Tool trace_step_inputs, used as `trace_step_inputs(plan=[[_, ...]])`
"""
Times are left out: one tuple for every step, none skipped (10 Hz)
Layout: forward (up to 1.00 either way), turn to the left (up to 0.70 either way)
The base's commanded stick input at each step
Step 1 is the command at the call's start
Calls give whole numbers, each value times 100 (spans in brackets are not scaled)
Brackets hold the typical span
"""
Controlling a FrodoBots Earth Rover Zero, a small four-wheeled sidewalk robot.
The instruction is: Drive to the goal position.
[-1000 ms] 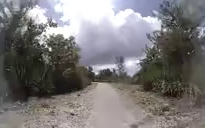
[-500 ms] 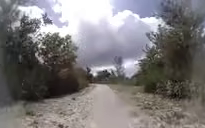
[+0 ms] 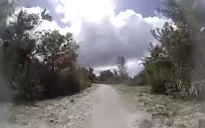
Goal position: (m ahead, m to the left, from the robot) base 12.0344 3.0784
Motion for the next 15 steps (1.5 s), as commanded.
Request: trace_step_inputs(plan=[[70, 0], [70, 0], [70, 0], [70, 0], [70, 0], [70, 0], [70, 0], [70, 0], [70, 0], [70, 0], [70, 0], [70, 0], [70, 0], [70, 0], [70, 0]])
